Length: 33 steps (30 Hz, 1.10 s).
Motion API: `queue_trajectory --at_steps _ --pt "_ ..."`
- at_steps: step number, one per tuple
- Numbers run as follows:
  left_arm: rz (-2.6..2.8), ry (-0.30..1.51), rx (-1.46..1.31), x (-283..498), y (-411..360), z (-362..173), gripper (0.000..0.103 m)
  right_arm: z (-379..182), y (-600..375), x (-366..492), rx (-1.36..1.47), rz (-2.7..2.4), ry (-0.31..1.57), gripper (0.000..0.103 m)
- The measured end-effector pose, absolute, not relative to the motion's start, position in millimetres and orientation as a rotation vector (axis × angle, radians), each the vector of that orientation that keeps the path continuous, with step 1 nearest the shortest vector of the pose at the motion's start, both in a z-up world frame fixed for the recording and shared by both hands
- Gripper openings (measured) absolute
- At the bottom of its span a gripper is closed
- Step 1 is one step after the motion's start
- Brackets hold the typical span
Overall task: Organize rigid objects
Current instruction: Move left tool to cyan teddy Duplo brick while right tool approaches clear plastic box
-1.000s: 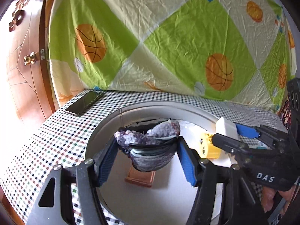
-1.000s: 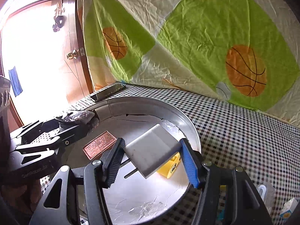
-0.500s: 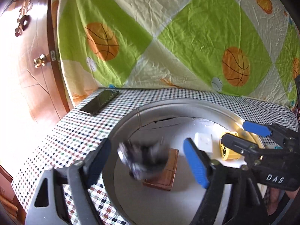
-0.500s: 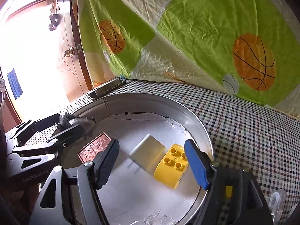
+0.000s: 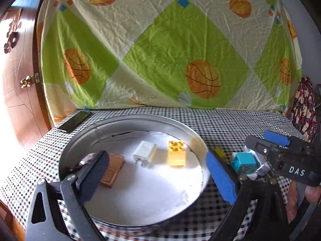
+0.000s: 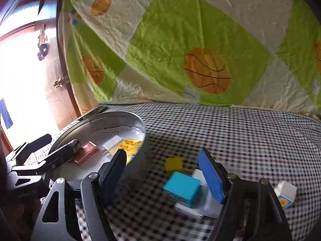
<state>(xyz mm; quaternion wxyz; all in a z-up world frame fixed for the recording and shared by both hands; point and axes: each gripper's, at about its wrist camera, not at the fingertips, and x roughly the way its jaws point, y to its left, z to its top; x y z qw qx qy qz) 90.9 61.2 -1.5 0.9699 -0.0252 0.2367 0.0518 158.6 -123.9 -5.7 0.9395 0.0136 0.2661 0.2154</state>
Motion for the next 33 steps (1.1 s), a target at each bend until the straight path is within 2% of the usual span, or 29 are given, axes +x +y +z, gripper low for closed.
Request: queue_trajectory --at_steps 5,12,16,19,23,26,31,32,33 --pt "0.024 0.504 0.000 103 4 -9 0.099 -18 -184 164 0.146 0.306 0.574 0.079" --pt "-0.040 0.551 0.057 125 -55 -24 0.098 -30 -219 169 0.212 0.242 0.593 0.080" --pt "-0.049 0.576 0.060 140 -65 -32 0.097 -32 -226 168 0.225 0.232 0.581 0.080" --pt "-0.052 0.591 0.065 147 -68 -36 0.089 -30 -228 167 0.239 0.234 0.564 0.080" --pt "-0.063 0.606 0.063 152 -69 -39 0.089 -29 -229 165 0.236 0.236 0.553 0.080" --pt "-0.072 0.615 0.061 156 -71 -40 0.085 -30 -229 167 0.239 0.236 0.563 0.081" --pt "-0.114 0.662 0.052 164 -73 -46 0.065 -33 -228 171 0.241 0.230 0.586 0.081" --pt "-0.127 0.668 0.050 164 -73 -46 0.058 -34 -228 172 0.240 0.228 0.590 0.081" --pt "-0.146 0.675 0.045 165 -74 -47 0.043 -34 -227 173 0.239 0.228 0.593 0.081"
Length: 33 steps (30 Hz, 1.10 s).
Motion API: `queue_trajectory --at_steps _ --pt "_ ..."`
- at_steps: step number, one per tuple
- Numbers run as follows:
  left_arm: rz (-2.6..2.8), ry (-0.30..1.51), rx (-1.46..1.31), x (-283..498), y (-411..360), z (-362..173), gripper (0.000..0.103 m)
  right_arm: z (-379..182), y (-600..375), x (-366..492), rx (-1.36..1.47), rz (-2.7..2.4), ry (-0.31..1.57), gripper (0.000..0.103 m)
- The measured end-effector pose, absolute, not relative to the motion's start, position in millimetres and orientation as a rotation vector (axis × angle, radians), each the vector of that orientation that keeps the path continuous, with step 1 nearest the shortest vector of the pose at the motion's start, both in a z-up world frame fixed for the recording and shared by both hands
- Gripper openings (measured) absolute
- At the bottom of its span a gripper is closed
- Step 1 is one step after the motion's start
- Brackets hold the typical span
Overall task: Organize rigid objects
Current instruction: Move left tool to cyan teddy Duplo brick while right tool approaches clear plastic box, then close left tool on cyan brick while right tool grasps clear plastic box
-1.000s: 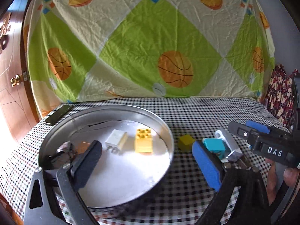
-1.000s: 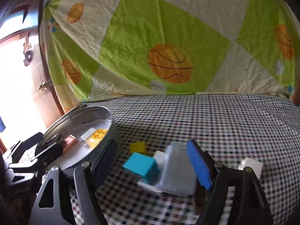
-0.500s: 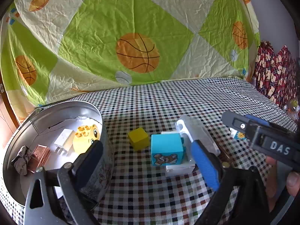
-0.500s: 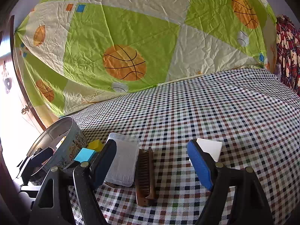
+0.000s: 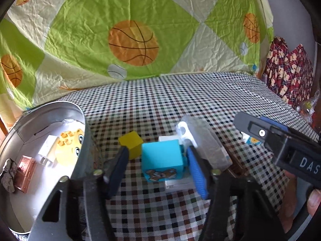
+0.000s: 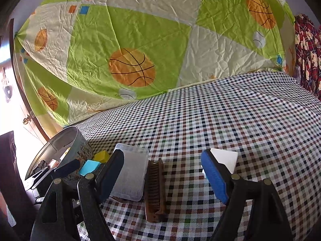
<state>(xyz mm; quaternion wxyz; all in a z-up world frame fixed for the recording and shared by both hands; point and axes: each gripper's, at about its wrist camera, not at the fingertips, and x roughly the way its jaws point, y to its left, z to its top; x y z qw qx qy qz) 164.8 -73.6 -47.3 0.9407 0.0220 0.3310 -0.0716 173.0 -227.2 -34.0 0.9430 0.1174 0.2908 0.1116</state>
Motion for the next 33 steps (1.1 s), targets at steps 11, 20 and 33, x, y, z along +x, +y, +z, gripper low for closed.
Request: queue_trajectory --at_steps 11,20,33 --pt "-0.034 0.493 -0.004 136 -57 -28 0.043 -40 -200 183 0.154 0.289 0.653 0.081" --pt "0.062 0.465 -0.045 133 -40 -27 0.043 -55 -177 203 0.143 0.390 0.773 0.081" --pt "0.076 0.420 -0.047 123 -39 -25 0.043 -60 -169 209 0.155 0.452 0.808 0.059"
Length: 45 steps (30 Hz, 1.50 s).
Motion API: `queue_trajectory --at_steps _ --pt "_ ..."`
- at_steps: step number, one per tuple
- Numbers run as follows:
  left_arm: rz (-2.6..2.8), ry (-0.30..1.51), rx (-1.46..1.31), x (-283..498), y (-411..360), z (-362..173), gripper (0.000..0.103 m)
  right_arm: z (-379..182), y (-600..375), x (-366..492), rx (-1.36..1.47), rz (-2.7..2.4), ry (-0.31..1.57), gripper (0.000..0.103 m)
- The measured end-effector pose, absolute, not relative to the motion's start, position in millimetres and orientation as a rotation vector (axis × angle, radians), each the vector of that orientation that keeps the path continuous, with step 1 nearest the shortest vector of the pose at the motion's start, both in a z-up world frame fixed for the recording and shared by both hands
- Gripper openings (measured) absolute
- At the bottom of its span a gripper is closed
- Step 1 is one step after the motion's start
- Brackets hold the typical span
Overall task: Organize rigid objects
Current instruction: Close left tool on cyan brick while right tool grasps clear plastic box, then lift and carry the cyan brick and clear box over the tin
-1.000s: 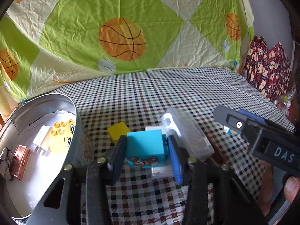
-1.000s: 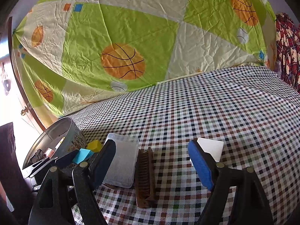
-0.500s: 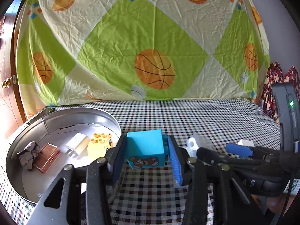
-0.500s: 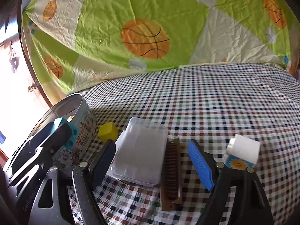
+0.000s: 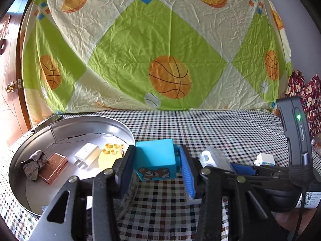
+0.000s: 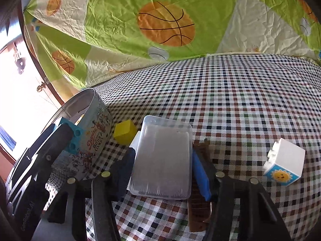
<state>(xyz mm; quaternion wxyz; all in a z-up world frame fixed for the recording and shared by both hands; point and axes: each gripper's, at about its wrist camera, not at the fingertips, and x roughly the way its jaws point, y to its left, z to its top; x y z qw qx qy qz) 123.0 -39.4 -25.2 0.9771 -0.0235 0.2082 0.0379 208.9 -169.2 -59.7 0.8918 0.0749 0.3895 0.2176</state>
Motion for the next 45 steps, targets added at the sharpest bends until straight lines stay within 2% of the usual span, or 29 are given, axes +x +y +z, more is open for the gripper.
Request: queue_trajectory --at_steps 25,45 --pt "0.084 0.345 -0.048 110 -38 -20 0.043 -12 -174 135 0.013 0.306 0.363 0.059" --pt "0.114 0.299 -0.108 100 -21 -18 0.043 -8 -202 123 0.135 0.252 0.299 0.059"
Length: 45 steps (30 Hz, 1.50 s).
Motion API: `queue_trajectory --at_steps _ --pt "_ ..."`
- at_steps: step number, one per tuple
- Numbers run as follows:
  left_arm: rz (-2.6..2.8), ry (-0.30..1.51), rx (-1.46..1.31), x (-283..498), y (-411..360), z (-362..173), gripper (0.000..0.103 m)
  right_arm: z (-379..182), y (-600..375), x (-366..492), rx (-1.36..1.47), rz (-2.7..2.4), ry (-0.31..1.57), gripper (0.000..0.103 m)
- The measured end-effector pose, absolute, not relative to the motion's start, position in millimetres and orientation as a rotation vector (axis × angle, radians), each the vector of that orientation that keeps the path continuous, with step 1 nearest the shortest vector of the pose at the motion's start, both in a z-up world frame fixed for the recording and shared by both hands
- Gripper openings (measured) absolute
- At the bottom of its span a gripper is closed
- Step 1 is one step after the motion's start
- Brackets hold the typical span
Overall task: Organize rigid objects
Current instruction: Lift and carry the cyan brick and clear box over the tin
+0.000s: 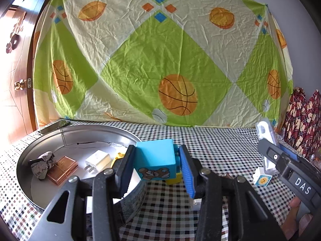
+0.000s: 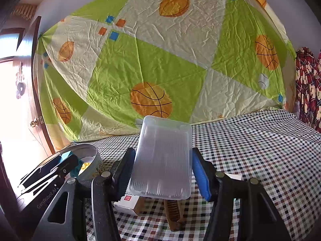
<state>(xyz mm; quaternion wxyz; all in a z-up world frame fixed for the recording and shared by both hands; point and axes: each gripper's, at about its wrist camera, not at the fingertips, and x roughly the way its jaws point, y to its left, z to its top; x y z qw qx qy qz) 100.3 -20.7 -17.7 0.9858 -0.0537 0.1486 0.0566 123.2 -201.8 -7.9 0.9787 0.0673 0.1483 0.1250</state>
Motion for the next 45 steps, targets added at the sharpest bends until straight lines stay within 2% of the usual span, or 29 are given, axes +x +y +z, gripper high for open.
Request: queue_trajectory --at_steps 26,45 --pt "0.152 0.283 -0.073 89 -9 -16 0.043 -7 -181 119 0.040 0.270 0.284 0.059" --pt "0.192 0.287 -0.121 77 32 -17 0.043 -9 -138 117 -0.035 0.341 0.280 0.059"
